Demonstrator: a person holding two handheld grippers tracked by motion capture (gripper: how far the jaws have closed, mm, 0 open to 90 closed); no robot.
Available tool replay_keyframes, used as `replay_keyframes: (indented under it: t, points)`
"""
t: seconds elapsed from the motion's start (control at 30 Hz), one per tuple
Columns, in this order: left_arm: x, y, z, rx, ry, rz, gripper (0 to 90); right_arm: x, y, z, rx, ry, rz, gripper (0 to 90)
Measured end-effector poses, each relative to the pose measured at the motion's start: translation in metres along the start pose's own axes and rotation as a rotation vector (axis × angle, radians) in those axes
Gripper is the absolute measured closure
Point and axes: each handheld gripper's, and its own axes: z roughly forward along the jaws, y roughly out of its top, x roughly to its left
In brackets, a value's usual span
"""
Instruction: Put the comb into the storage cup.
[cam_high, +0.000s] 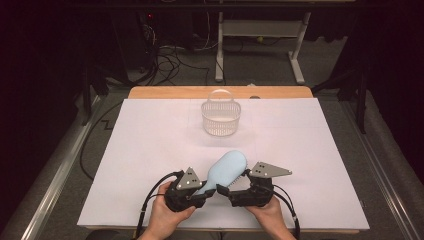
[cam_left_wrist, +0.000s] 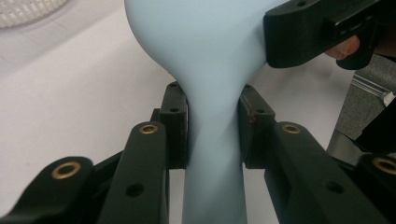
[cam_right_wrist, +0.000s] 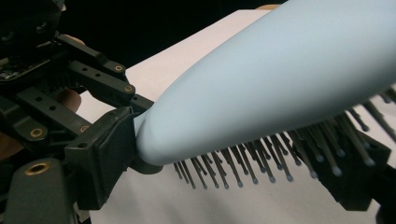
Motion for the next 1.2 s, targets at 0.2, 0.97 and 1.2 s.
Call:
replay_keyframes:
  t: [0.2, 0.97, 1.2]
  points:
    - [-0.001, 0.001, 0.001, -0.002, -0.001, 0.007, 68.9, 0.000, 0.001, 0.004, -0.005, 0.004, 0.018, 13.7]
    - [-0.002, 0.002, 0.002, -0.006, 0.011, 0.007, 68.8, -0.002, 0.009, 0.012, 0.026, 0.047, 0.061, 22.9]
    - [-0.002, 0.002, 0.000, -0.011, 0.014, 0.006, 68.8, 0.001, 0.013, 0.009, 0.027, 0.067, 0.060, 33.0]
